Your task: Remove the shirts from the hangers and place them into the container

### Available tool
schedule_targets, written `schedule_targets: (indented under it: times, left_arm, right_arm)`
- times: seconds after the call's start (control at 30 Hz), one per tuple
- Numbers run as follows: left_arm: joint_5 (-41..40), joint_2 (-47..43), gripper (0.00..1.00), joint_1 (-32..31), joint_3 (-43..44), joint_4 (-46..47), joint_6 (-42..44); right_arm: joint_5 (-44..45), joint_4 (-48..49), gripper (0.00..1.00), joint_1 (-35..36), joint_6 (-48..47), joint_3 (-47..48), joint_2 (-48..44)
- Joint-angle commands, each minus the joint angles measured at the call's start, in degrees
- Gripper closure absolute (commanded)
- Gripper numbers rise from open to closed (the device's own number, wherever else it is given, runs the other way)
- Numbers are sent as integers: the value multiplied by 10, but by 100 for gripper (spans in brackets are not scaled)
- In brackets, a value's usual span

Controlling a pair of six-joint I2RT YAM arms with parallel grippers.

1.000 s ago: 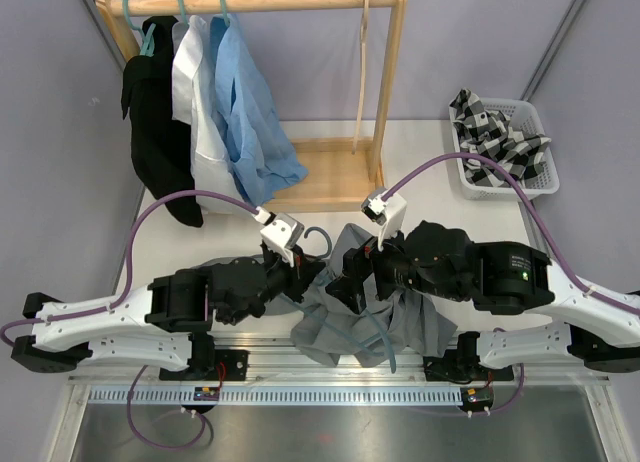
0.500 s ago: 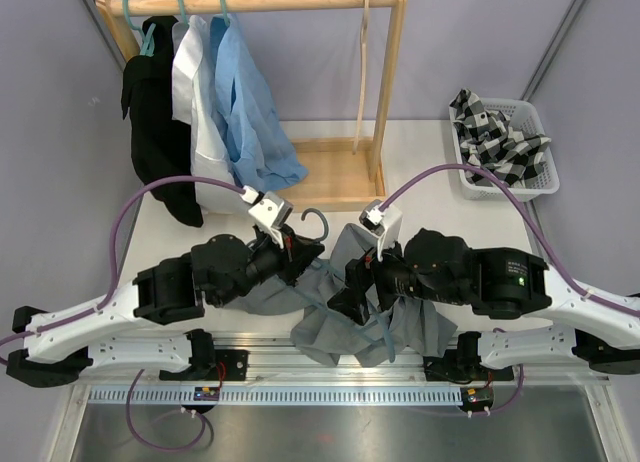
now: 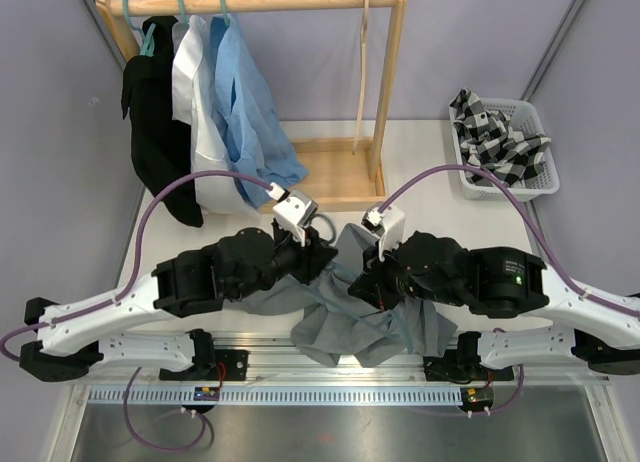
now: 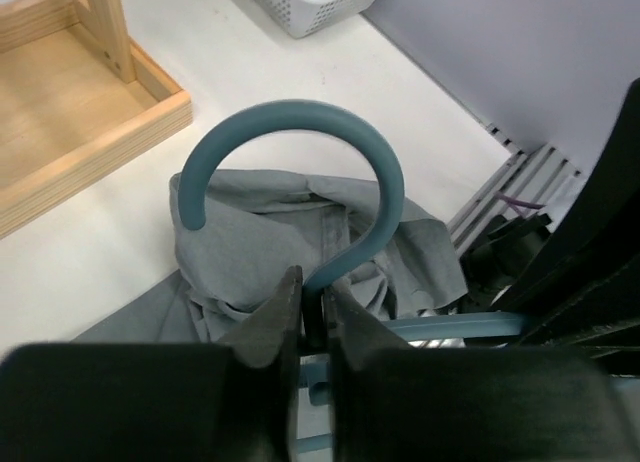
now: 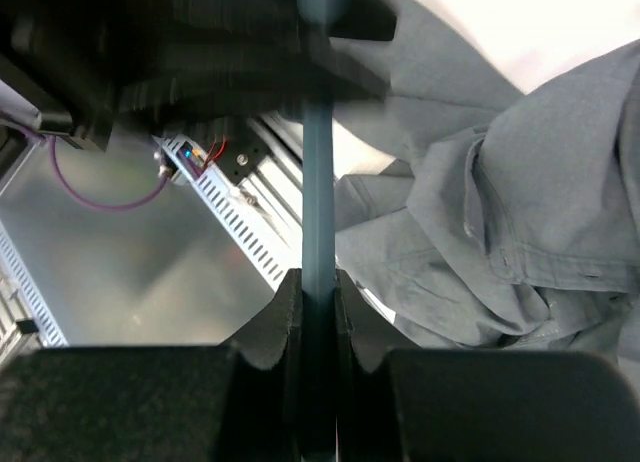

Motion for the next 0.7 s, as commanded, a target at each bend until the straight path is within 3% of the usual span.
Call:
schedule_targets:
  times: [0.0,0.07,0.27,0.37,0.5,0.67]
  left_arm:
    - [-23,9,54,-2,33,-9,-7]
    - [-88,-8,1,-2,37,-25,-22]
    - [-219,-100,1,-43,14,-16,-35]
    - [-253,-155,1,-80,-5,-18,-38]
    - [-254,-189,1,-100,-33,-52,-91]
    - [-255,-205,1,-127,-86,-74,-146]
  right_arm:
    - [-13,33,100,9,-13,34,9]
    - [-8,27,100,9,-14,42,10]
    - [50,0,100,8,-40,100,32]
    - [135,-30,100,9,-55,155,61]
    - [286,-50,100,9,-83,230,114]
    - [400,-48,100,9,-135,335,211]
